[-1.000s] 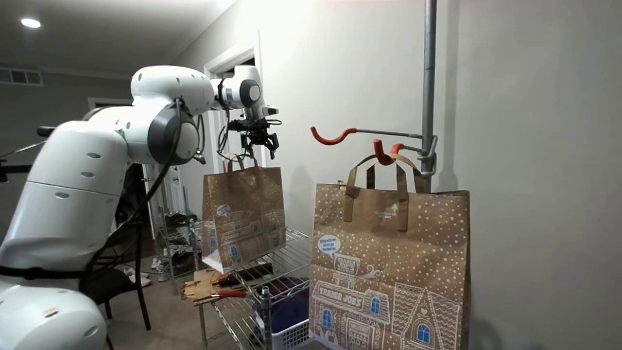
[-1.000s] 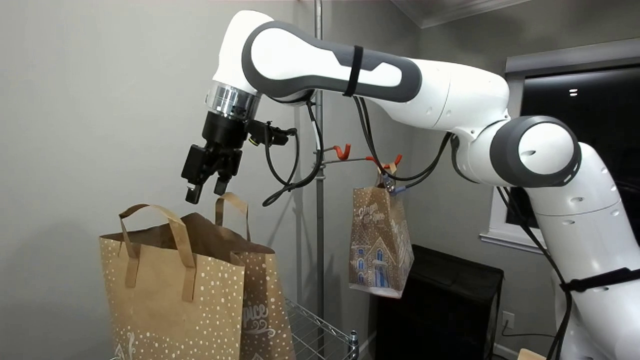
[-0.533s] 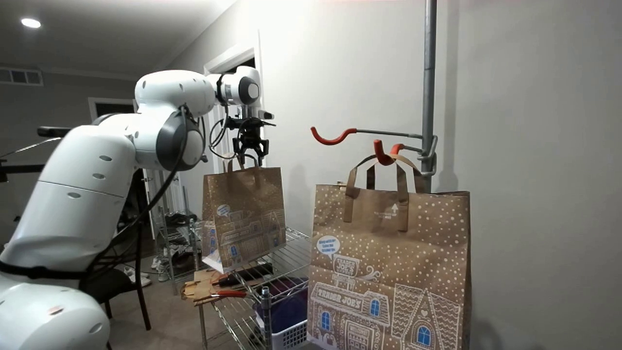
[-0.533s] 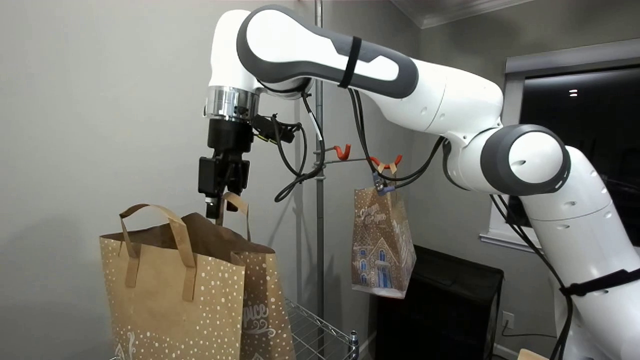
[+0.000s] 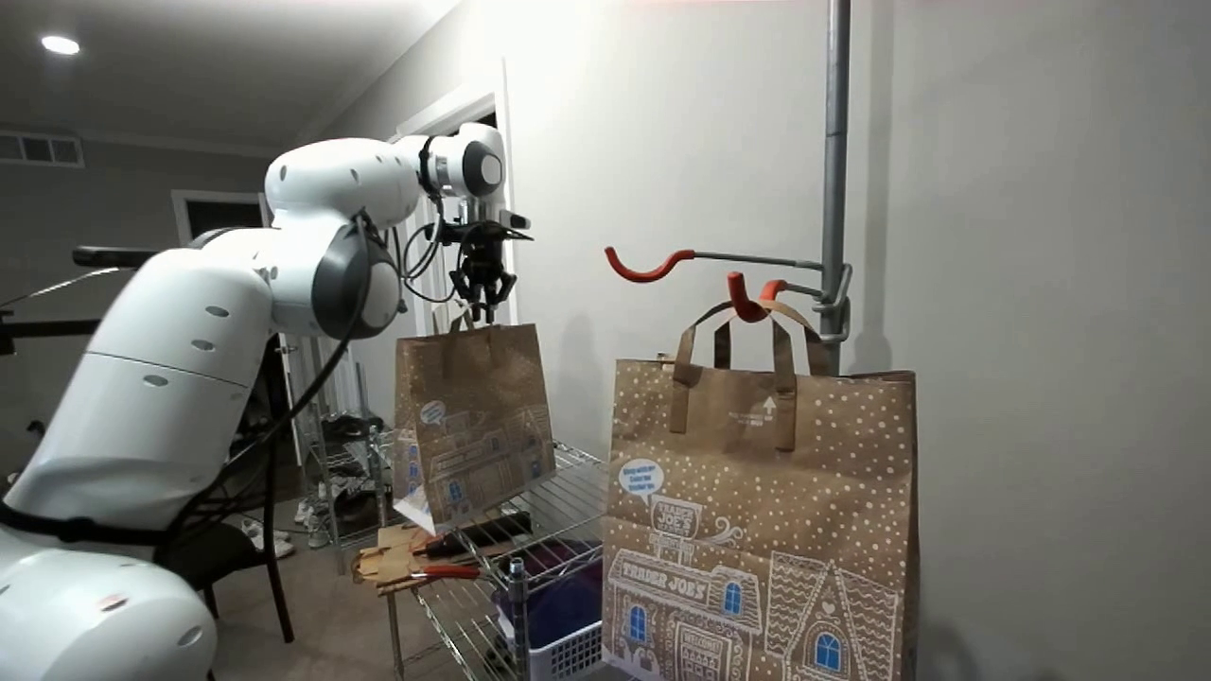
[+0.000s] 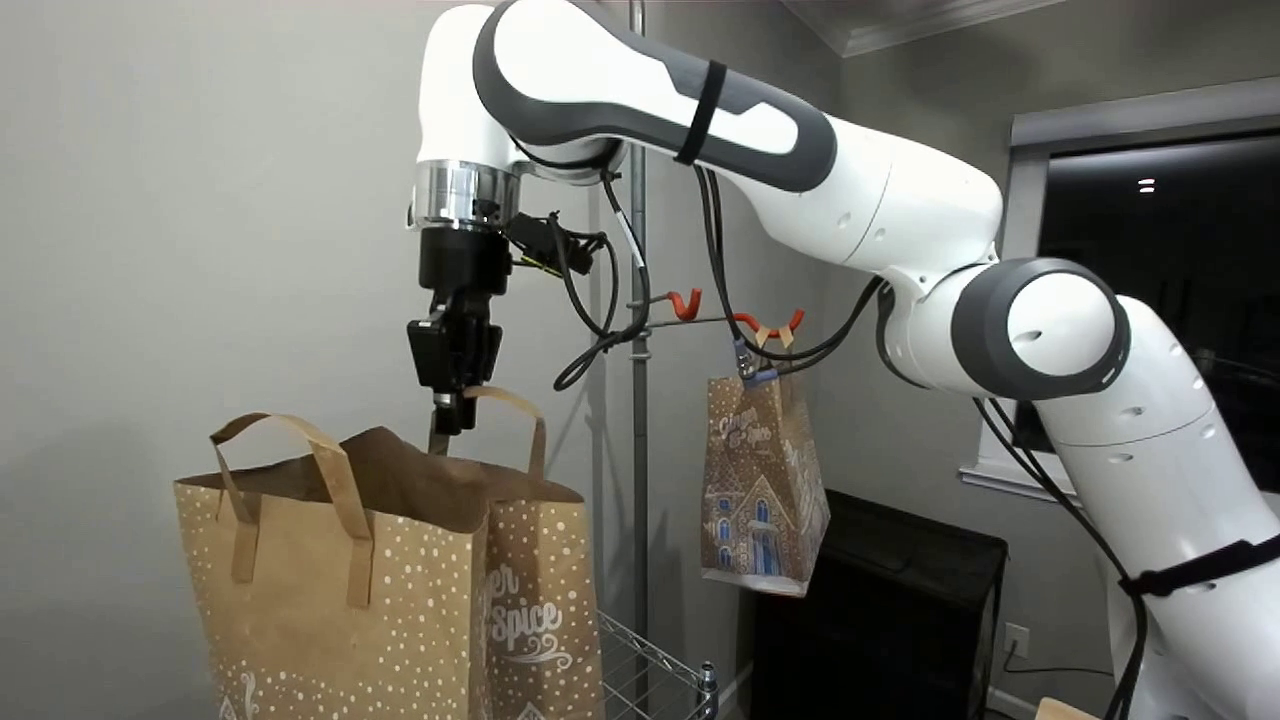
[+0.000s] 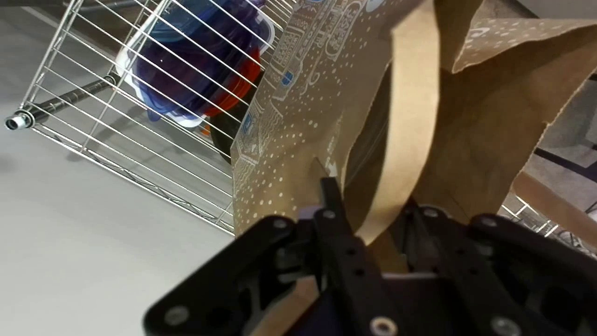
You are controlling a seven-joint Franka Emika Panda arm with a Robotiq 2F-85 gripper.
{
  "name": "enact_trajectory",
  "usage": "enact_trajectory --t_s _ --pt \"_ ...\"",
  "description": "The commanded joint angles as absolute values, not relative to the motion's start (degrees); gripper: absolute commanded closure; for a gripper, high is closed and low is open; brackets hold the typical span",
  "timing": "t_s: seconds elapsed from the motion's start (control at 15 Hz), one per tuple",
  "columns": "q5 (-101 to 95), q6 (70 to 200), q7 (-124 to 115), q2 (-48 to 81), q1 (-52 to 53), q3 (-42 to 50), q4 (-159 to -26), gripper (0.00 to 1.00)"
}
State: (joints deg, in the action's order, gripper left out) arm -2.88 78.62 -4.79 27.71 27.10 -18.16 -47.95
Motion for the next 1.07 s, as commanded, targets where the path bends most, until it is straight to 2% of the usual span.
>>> enact_trajectory --t_s 0.0,0.2,0.27,0.67,0.73,0.8,0.87,0.93,1.0 --pt "-3.5 75.1 -7.7 28.4 27.5 -17.4 -46.0 0.95" --pt "-4.8 72.8 -10.8 28.2 27.5 -15.9 -45.8 0.99" --pt "-5.2 72.2 -11.8 28.2 27.6 -15.3 -45.7 0.96" --pt "-7.3 69.0 -16.5 28.1 27.9 -12.8 -45.2 0.95" --pt "-7.5 69.2 -17.7 28.0 27.8 -12.4 -45.2 0.94" --pt "-7.8 69.5 -19.4 27.8 27.8 -12.0 -45.3 0.86" --pt "-8.2 69.4 -20.8 27.7 27.8 -11.5 -45.2 0.86" --pt "-8.8 69.3 -21.8 27.6 27.7 -11.2 -45.1 0.92" --pt "-9.2 69.3 -22.6 27.5 27.7 -10.8 -45.0 0.92"
